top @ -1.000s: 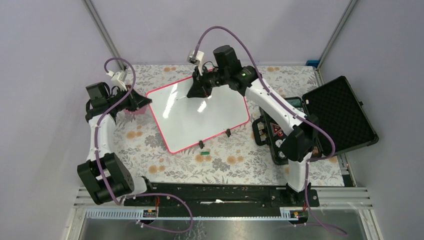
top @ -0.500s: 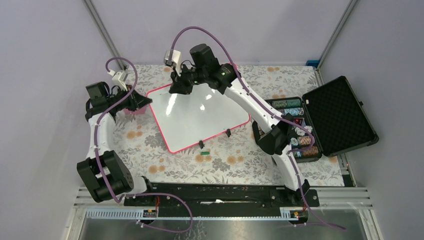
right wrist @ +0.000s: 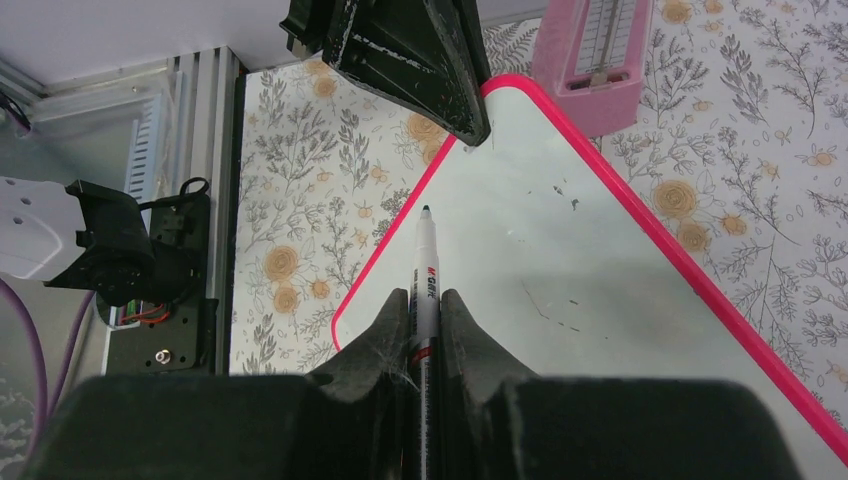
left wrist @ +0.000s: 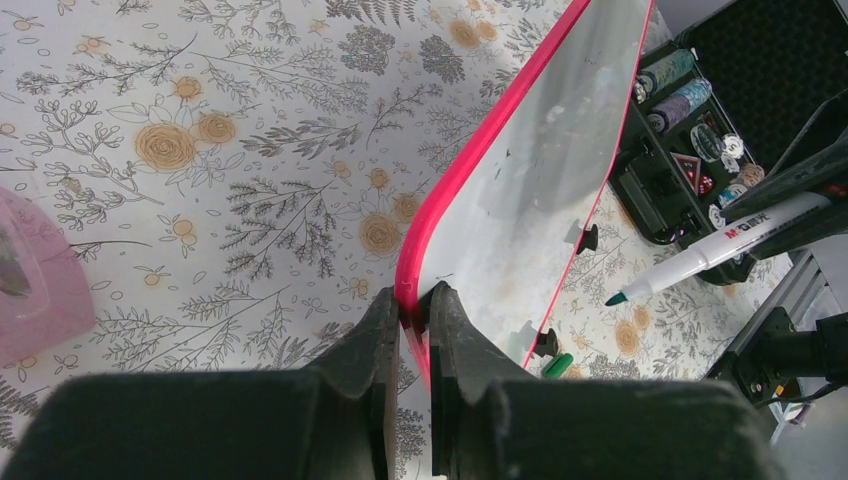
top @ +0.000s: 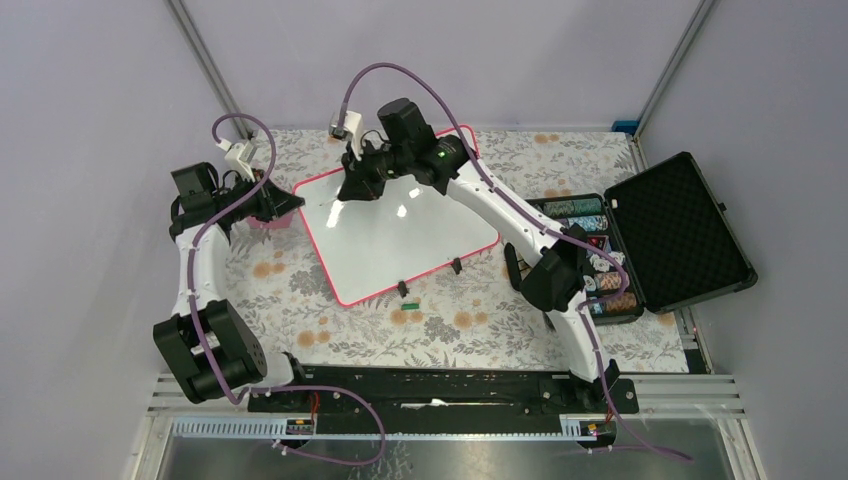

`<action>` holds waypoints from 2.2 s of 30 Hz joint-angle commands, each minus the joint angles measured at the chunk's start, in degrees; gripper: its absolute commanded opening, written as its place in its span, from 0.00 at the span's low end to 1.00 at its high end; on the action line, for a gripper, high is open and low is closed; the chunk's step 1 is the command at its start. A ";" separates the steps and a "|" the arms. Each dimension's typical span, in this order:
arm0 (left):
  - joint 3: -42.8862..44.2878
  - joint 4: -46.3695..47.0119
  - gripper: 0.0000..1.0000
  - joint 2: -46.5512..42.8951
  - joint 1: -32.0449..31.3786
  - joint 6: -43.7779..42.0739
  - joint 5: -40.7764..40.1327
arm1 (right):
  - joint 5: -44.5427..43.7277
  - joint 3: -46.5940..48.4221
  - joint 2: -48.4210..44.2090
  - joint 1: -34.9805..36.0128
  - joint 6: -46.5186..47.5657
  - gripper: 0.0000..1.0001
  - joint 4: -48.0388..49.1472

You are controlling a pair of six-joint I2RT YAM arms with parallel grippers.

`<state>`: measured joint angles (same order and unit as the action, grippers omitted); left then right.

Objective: Write a sentence on the whiteboard

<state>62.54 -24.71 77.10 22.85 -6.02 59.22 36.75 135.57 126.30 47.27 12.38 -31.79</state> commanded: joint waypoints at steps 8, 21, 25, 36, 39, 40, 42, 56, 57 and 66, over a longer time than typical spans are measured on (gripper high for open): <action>0.67 -1.83 0.00 0.38 -1.26 -5.49 0.83 | -0.70 5.89 2.64 1.23 -2.45 0.00 3.24; 0.56 -1.83 0.00 0.24 -1.50 -5.73 0.64 | -4.83 9.11 5.42 1.67 -1.58 0.00 3.31; 0.52 -1.83 0.00 0.34 -1.53 -5.81 0.48 | -5.21 10.07 6.22 1.64 -1.35 0.00 3.32; 0.56 -1.80 0.00 0.33 -1.69 -6.02 0.33 | -6.37 10.58 7.27 1.74 -0.40 0.00 3.29; 0.54 -1.87 0.00 0.24 -1.67 -6.02 0.30 | -6.63 10.85 7.67 1.81 -0.07 0.00 3.22; 0.54 -1.88 0.00 0.31 -1.68 -6.02 0.21 | -6.70 10.90 7.68 1.78 0.06 0.00 3.18; 0.56 -1.83 0.00 0.25 -1.75 -6.02 0.25 | -7.03 10.98 7.84 1.77 0.30 0.00 3.22; 0.65 -1.78 0.00 0.32 -1.85 -6.11 -0.06 | -7.41 8.64 7.99 1.86 1.47 0.00 2.15; 0.68 -1.78 0.00 0.33 -1.87 -6.11 -0.07 | -7.32 8.15 7.92 1.88 1.49 0.00 2.14; 0.63 -1.83 0.00 0.35 -1.87 -6.25 -0.10 | -6.83 3.40 5.57 2.52 2.35 0.00 2.26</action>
<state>62.65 -25.12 77.10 22.74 -7.31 59.35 31.16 141.14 134.21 49.01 13.06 -29.98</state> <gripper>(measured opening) 0.103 0.161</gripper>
